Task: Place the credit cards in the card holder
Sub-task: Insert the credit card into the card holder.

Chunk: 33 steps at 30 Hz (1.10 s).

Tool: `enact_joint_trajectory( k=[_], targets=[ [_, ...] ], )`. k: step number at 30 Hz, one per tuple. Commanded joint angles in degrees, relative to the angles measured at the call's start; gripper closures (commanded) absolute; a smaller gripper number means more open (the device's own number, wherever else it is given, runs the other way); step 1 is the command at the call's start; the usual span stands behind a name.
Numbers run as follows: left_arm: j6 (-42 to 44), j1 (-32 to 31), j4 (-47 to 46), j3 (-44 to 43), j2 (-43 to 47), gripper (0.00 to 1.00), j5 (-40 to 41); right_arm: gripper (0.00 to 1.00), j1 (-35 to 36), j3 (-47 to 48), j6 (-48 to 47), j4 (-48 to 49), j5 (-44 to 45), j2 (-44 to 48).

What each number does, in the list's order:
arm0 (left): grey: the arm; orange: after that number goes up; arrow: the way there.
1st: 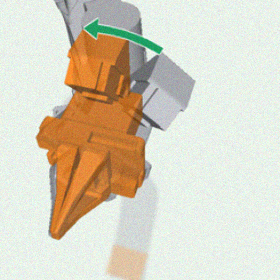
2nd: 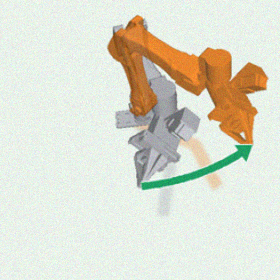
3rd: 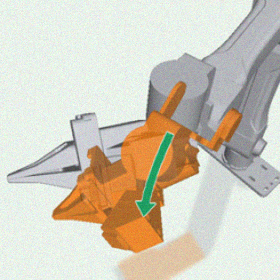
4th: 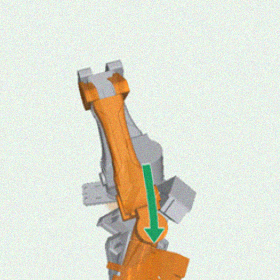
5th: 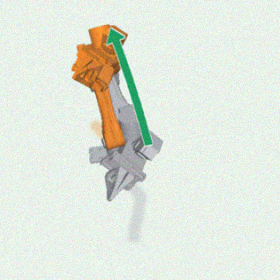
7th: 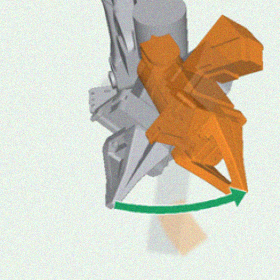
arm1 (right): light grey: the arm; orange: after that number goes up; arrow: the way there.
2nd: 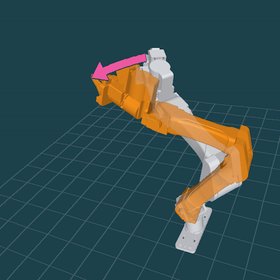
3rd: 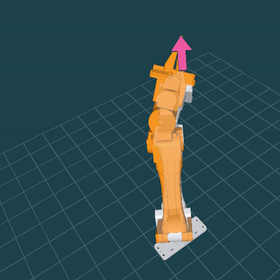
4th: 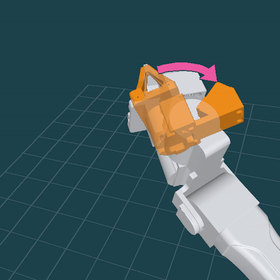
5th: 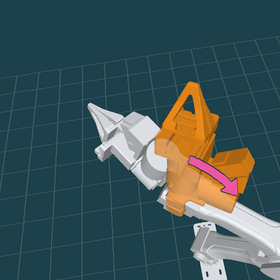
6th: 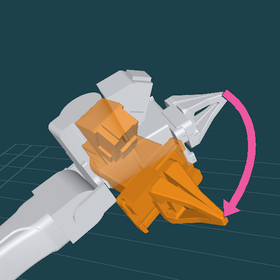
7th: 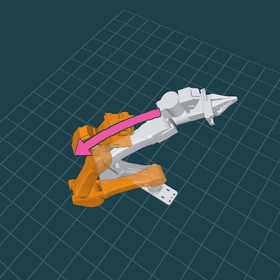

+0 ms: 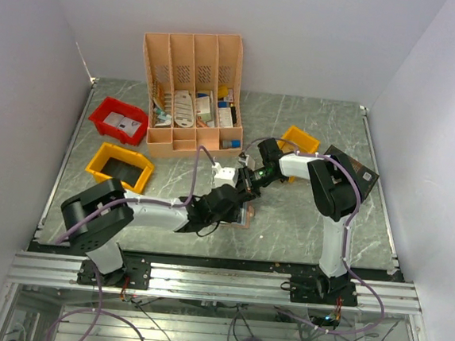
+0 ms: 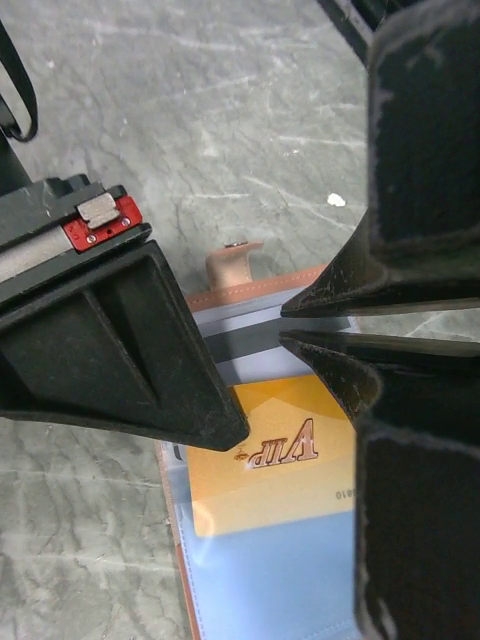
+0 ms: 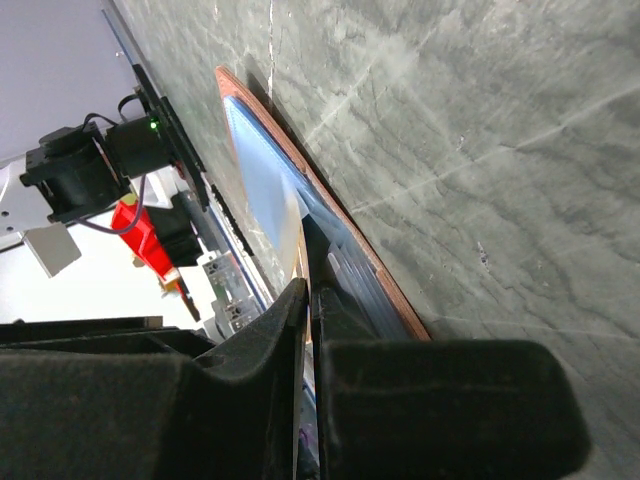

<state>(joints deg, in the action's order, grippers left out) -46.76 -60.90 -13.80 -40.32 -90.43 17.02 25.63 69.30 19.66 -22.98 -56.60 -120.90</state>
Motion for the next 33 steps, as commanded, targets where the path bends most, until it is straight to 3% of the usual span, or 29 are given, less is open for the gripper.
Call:
enact_joint_trajectory(
  k=[1,9,17,24,29,33],
  targets=[
    [-0.5,-1.9,5.8,-4.9,-3.6,0.78,6.6,0.94,0.7,-0.5,-1.4,0.9,5.0,-2.3],
    [-1.0,-3.8,15.2,-10.8,-7.9,0.77,14.9,0.94,0.7,-0.8,-1.4,1.1,4.9,-2.2],
    [-1.9,-4.0,18.7,-13.0,-10.2,0.74,17.9,0.92,0.8,-0.9,-1.4,1.3,4.9,-2.1],
    [-3.2,-4.0,20.1,-12.9,-10.4,0.64,19.6,0.81,0.8,-0.8,-1.7,1.5,3.8,-2.1],
    [-3.8,-3.9,20.7,-12.8,-10.4,0.59,20.3,0.62,0.8,-0.5,-2.3,1.4,3.1,-1.9],
    [-4.2,-3.9,21.5,-12.9,-10.2,0.55,21.4,0.57,0.7,-0.3,-3.1,1.1,2.8,-1.0]
  ],
)
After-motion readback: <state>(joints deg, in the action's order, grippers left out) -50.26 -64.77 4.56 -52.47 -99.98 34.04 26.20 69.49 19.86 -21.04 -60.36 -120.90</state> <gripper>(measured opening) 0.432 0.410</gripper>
